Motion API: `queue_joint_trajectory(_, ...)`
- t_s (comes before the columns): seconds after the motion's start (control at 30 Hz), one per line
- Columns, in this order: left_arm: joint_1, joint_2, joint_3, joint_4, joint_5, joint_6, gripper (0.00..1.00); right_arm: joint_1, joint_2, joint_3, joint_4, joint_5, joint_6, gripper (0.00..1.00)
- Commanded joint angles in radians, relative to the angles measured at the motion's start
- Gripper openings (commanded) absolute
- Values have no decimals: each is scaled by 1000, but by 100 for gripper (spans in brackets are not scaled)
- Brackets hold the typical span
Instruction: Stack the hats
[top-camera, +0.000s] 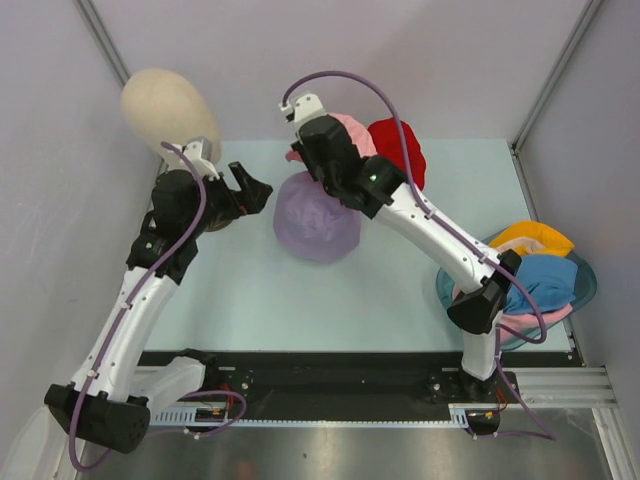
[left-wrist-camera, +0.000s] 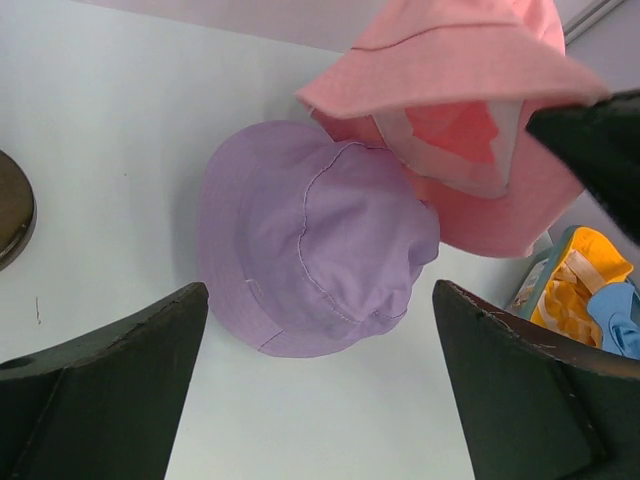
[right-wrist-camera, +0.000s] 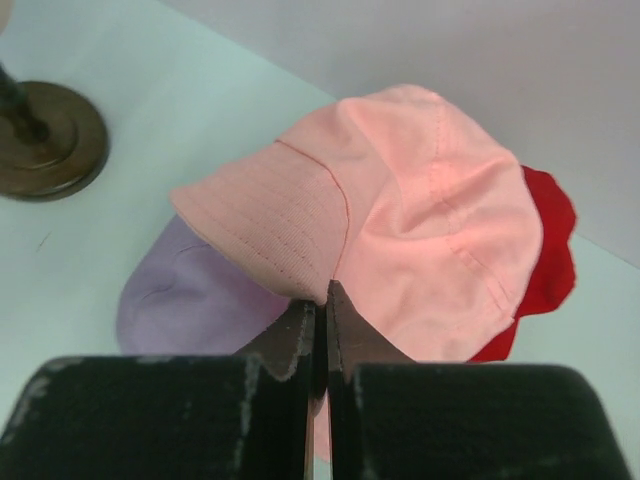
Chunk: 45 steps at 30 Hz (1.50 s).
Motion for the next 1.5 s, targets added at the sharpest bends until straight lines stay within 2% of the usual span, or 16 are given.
queue_joint_trajectory(0.0, 26, -38, -6, -18, 16, -12, 100, 53, -11, -26, 57, -25, 3, 0)
queue_joint_trajectory(0.33, 61, -50, -64, -9, 57, -176, 100, 160, -63, -231, 108, -97, 6, 0)
queue_joint_trajectory(0.6, 61, -69, -211, 114, 151, -379, 100, 192, -53, -301, 137, -135, 36, 0)
queue_joint_trajectory(0.77, 61, -79, -263, 158, 166, -428, 98, 192, -36, -354, 157, -169, 61, 0)
queue_joint_trajectory(0.9, 61, -95, -328, 221, 193, -506, 89, 196, -37, -397, 184, -175, 93, 0)
queue_joint_trajectory(1.03, 61, -95, -380, 297, 227, -571, 75, 199, -48, -429, 218, -168, 112, 0)
queue_joint_trajectory(1.17, 61, -90, -394, 304, 230, -597, 73, 203, -56, -448, 241, -160, 135, 0)
queue_joint_trajectory(1.27, 61, -90, -434, 379, 247, -653, 70, 211, -65, -465, 266, -160, 142, 0)
queue_joint_trajectory(1.33, 61, -86, -466, 456, 258, -684, 68, 215, -66, -468, 273, -161, 148, 0)
queue_joint_trajectory(1.47, 61, -78, -492, 507, 263, -730, 58, 219, -77, -485, 287, -163, 162, 3)
